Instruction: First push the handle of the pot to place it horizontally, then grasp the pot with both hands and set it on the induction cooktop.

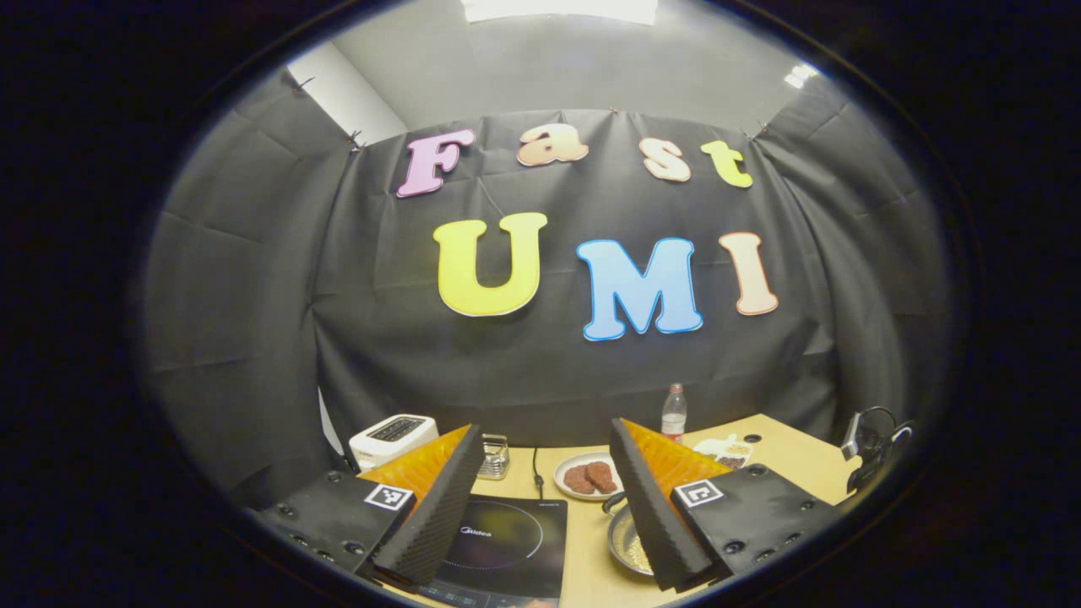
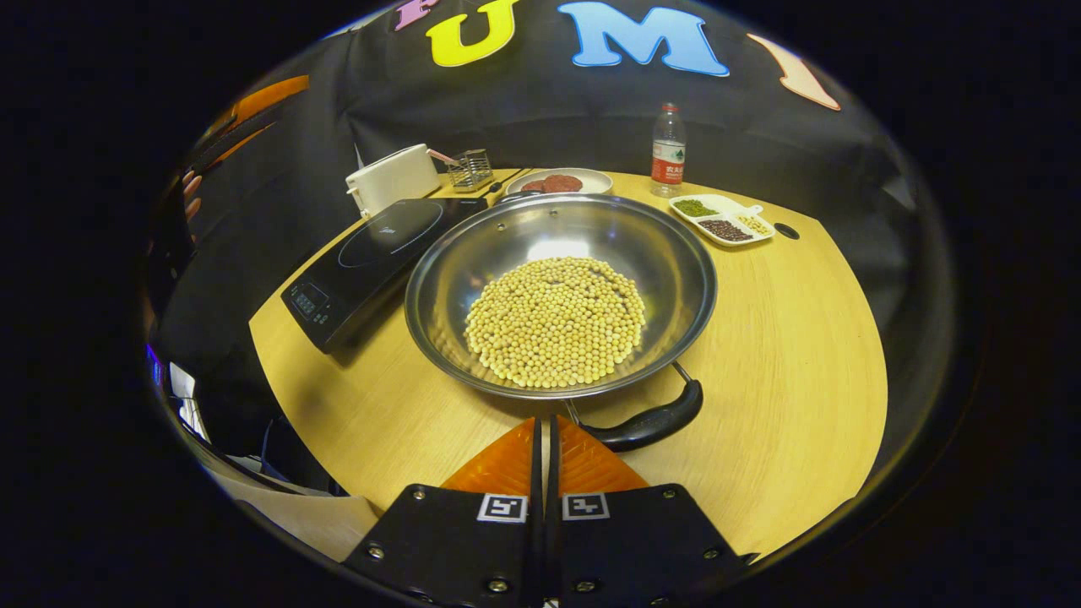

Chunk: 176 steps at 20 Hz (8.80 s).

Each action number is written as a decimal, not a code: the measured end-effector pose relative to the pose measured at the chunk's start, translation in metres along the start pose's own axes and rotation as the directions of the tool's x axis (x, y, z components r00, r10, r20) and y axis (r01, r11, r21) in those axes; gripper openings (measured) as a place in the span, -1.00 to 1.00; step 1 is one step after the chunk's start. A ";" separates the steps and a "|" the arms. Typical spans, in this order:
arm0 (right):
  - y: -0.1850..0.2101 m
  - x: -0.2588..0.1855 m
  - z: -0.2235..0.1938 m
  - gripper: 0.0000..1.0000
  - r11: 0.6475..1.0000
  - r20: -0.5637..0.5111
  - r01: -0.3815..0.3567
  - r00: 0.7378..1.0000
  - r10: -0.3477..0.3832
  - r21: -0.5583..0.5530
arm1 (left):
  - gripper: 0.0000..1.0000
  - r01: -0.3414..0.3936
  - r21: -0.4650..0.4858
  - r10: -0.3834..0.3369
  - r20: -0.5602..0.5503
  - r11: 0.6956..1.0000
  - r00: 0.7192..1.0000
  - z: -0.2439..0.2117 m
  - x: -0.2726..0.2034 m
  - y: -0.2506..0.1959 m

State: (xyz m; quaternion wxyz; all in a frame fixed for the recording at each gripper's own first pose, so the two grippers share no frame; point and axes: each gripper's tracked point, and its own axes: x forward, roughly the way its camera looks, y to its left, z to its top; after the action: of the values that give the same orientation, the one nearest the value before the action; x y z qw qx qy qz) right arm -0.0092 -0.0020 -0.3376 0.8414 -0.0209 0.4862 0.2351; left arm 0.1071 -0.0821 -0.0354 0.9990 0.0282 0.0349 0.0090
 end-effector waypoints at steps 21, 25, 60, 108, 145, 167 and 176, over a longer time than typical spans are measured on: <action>-0.110 0.011 0.035 -0.98 0.991 0.032 0.126 0.991 -0.127 0.053 | 0.94 -0.082 0.016 0.083 -0.025 0.996 0.996 -0.017 0.002 -0.018; -0.125 0.018 0.041 -0.98 0.987 0.038 0.146 0.988 -0.149 0.069 | 0.93 -0.100 0.023 0.101 -0.044 0.995 0.994 -0.026 0.002 -0.020; -0.163 0.010 0.100 1.00 0.941 0.259 0.234 0.919 -0.296 0.246 | 0.99 0.166 -0.085 -0.186 -0.493 0.982 0.850 -0.240 0.094 -0.107; -0.138 0.022 0.113 -0.01 0.928 0.168 0.259 0.936 -0.310 0.267 | 0.28 0.093 -0.042 -0.100 -0.587 0.995 0.803 -0.261 0.105 -0.090; 0.127 0.094 0.210 -0.01 0.950 0.231 0.225 0.933 -0.274 0.219 | 0.35 0.030 -0.081 -0.070 -0.558 0.996 0.827 -0.250 0.112 0.233; 0.146 0.103 0.238 0.93 0.941 0.324 0.234 0.895 -0.308 0.246 | 0.93 -0.061 -0.052 0.026 -0.500 0.997 0.866 -0.259 0.136 0.288; 0.088 0.003 0.252 0.94 0.928 0.497 0.283 0.785 -0.370 0.244 | 0.99 0.009 -0.011 -0.012 -0.266 1.000 0.964 -0.140 0.119 0.210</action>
State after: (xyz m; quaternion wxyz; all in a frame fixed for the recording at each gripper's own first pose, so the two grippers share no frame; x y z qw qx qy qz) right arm 0.1590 0.1432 -0.1907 0.9698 0.0274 0.2383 0.0432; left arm 0.2129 0.1375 -0.1710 0.9854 0.0216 0.1686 0.0076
